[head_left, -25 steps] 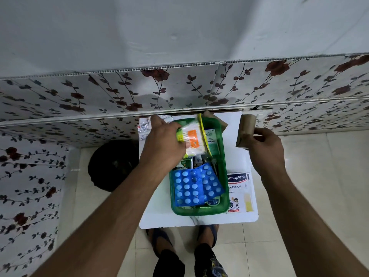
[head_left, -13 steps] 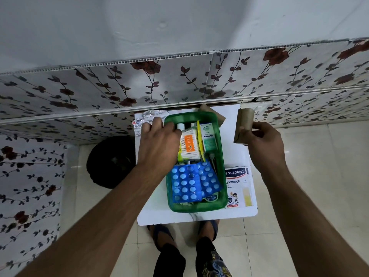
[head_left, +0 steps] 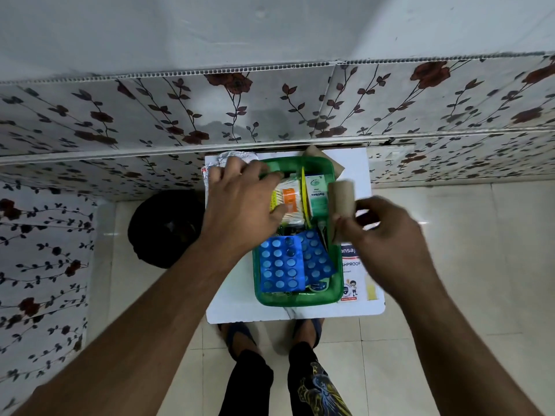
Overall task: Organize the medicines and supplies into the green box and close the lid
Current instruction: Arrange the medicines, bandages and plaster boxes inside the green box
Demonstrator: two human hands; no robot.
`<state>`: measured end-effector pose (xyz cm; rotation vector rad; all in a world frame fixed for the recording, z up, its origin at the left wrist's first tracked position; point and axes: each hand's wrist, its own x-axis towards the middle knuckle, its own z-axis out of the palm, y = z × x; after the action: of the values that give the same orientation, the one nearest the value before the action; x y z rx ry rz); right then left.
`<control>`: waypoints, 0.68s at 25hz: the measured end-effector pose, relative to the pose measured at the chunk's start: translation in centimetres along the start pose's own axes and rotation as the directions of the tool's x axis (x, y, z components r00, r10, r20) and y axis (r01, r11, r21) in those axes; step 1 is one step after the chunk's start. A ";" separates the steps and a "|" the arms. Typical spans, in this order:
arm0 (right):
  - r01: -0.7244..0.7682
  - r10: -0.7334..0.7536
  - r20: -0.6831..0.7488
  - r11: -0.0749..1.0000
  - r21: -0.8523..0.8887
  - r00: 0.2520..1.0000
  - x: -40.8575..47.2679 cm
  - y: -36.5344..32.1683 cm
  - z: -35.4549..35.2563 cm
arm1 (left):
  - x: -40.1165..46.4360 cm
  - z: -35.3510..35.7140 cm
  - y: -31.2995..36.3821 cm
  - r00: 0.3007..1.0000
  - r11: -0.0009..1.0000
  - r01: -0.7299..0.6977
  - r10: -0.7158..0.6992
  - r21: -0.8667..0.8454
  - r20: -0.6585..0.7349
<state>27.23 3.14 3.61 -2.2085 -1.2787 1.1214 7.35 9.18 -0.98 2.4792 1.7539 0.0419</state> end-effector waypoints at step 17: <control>0.154 -0.214 -0.029 0.784 -0.602 0.976 -1.5 -0.8 4.4 | -7.2 4.1 -6.2 0.929 0.800 0.351 -0.364 -0.487 0.072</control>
<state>22.95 1.95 2.03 -2.4350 -1.9649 0.5639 -0.54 4.12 -5.36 1.7712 1.8980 0.4356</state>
